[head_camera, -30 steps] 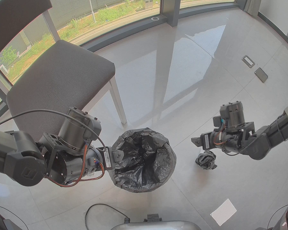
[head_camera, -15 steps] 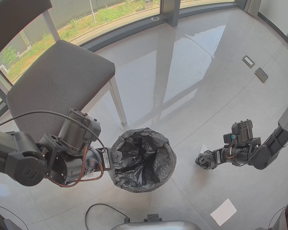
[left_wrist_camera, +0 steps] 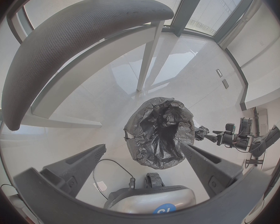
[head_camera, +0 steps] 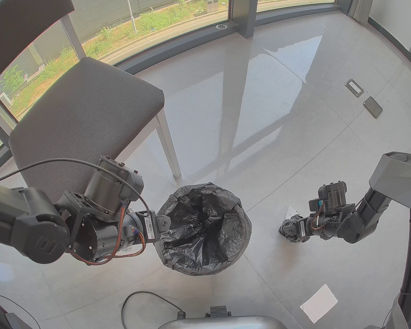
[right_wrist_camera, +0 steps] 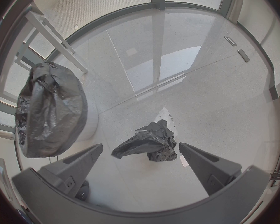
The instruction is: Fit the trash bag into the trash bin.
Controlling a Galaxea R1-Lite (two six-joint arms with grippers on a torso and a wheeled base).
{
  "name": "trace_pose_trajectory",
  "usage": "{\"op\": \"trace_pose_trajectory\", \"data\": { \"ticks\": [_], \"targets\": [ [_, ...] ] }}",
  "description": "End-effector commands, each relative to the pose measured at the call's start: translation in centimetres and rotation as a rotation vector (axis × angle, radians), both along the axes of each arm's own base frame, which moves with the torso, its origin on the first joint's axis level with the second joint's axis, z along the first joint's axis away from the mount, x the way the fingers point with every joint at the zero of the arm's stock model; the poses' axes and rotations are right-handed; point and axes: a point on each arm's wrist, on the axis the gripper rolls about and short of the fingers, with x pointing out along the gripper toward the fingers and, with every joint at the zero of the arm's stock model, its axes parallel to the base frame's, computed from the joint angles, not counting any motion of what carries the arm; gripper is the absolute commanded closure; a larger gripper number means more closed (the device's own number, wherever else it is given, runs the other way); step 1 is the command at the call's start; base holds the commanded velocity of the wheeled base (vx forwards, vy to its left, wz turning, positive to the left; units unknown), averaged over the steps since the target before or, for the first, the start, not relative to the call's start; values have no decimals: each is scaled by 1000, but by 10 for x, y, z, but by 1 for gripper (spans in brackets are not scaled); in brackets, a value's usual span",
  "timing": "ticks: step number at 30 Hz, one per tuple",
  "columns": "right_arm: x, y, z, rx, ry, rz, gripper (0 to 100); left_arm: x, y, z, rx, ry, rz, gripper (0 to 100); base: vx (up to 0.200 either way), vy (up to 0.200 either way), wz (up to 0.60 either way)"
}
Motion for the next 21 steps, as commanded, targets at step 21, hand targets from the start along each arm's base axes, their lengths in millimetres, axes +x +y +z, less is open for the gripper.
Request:
{"op": "trace_pose_trajectory", "data": {
  "ticks": [21],
  "targets": [
    [49, -18, -51, -11, -49, 1, 0, 6, 11, -4, 23, 2, 59, 0, 0, 0, 0]
  ]
}}
